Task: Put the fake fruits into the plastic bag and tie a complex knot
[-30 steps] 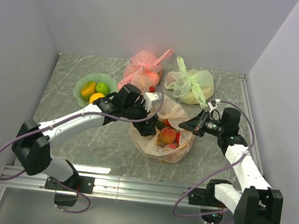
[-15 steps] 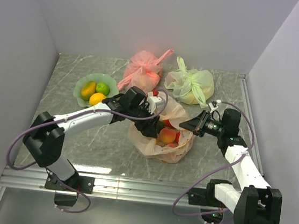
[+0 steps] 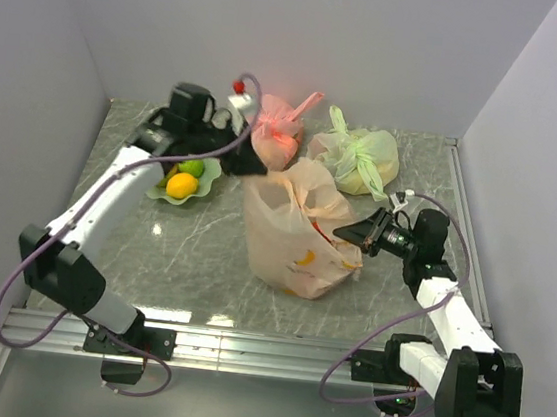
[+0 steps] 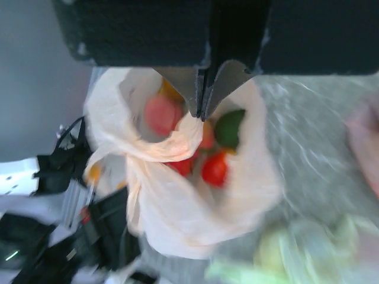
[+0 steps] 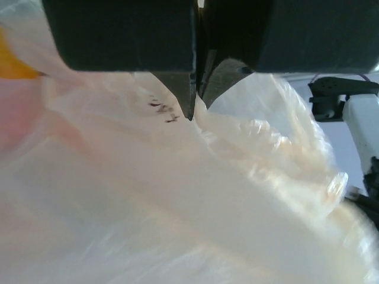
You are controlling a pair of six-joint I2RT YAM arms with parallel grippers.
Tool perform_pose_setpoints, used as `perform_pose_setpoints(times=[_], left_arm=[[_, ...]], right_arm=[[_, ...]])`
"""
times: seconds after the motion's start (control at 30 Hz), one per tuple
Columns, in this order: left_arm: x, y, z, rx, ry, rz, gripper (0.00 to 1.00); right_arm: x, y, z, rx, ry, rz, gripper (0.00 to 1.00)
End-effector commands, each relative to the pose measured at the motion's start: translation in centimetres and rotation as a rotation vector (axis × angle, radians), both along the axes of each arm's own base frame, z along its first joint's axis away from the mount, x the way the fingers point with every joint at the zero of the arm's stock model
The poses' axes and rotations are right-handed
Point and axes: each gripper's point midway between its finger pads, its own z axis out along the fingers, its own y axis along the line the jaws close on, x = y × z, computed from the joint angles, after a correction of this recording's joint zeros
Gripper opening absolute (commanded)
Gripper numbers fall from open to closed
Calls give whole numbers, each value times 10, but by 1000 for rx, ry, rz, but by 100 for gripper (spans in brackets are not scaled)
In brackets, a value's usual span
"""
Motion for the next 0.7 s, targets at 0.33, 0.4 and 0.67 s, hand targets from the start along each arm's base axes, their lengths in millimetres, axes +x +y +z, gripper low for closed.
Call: perform_pose_setpoints(times=[0.33,0.4,0.67], left_arm=[[-55,42,32,53,-285,-186,0],[-57,56,-3,118,-249,-169,4],[-46,61,17,130,-363,-134,56]], right_arm=[[-23,21,42,145,-132,-6,0],[-23,23,47,155,-161,4,0],[-28,23,29,70,-189,-15,0]])
